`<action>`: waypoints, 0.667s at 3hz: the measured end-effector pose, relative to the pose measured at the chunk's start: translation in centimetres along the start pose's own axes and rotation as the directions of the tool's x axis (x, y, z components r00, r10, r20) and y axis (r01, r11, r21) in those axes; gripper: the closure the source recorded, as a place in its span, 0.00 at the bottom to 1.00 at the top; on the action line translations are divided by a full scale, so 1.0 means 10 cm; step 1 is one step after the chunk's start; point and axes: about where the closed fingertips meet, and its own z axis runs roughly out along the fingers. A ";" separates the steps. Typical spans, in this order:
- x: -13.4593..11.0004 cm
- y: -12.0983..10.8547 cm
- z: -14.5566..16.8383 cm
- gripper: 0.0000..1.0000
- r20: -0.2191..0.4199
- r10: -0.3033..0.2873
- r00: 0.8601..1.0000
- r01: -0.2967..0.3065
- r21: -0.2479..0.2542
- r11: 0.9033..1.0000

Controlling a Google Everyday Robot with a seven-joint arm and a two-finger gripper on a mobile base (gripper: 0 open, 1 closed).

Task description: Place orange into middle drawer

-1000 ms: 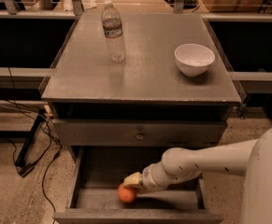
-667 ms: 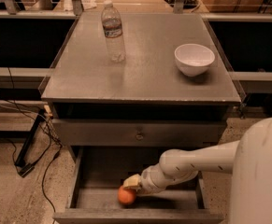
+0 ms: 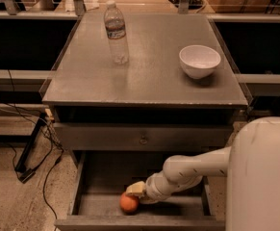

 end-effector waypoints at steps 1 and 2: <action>0.00 0.00 0.00 0.81 0.000 0.000 1.000 0.000 0.000 1.000; 0.00 0.00 0.00 0.58 0.000 0.000 1.000 0.000 0.000 1.000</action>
Offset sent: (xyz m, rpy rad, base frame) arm 0.0000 0.0000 0.0000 0.0000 0.0000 0.0000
